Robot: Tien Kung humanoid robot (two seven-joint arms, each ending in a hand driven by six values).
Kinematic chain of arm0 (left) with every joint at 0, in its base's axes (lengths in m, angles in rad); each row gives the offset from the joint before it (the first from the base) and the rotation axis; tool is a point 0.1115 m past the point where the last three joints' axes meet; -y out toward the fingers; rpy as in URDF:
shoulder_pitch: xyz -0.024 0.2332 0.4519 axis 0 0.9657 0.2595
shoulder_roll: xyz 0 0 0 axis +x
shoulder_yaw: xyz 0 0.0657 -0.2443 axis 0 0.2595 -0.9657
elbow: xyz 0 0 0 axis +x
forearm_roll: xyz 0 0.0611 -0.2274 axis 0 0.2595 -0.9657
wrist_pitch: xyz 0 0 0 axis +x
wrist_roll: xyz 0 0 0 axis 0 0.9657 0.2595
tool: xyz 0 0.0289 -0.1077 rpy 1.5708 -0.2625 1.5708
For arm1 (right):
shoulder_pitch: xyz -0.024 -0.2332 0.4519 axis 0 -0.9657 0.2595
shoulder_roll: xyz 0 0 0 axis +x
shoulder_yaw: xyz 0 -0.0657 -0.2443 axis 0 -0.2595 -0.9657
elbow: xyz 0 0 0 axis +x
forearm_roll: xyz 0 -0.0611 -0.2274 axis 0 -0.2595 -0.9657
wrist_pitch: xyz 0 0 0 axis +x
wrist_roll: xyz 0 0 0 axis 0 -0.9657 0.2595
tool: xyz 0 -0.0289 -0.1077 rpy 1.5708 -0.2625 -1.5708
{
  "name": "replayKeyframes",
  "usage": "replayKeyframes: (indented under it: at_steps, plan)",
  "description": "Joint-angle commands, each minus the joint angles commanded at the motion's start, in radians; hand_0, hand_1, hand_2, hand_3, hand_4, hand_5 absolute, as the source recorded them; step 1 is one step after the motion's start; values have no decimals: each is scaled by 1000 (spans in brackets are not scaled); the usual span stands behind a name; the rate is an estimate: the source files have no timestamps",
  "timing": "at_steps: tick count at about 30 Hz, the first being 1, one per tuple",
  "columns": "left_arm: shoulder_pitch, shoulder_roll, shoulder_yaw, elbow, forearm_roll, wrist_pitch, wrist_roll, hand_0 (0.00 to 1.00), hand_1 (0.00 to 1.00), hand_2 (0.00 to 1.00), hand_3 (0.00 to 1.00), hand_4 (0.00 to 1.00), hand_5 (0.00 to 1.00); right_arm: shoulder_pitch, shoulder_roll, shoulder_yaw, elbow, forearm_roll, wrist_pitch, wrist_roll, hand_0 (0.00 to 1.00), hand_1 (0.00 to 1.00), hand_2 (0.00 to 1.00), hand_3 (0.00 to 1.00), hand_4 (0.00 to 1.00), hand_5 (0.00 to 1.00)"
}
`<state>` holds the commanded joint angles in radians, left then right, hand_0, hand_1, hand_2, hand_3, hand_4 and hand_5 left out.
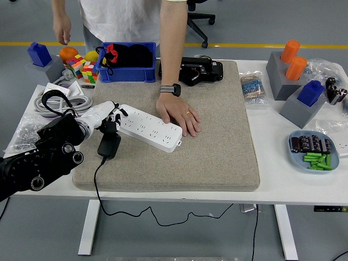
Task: Press the white button,pick up the black plug,place it near the board,insert it into the board
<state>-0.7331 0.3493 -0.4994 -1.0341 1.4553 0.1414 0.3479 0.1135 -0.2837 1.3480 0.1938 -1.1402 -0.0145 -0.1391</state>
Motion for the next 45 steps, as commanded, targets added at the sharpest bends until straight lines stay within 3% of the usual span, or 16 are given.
replayKeyframes:
  at_steps: [18, 38, 45]
  plan:
    - [-36, -24, 27, 93, -3, 11, -7, 2, 2, 31, 686, 43, 2, -1, 1, -12, 8, 7, 0, -1, 621, 599, 605, 590, 661, 398]
    - [-32, -34, 58, 111, -12, 13, -8, 2, 2, 30, 683, 46, 2, -6, 8, 7, 8, 0, 0, -1, 621, 601, 605, 590, 661, 396]
    - [-25, -27, 12, 77, 11, 19, -15, 2, 2, 30, 681, 44, 2, -8, 10, 20, 8, -3, -1, -1, 622, 600, 605, 590, 661, 397]
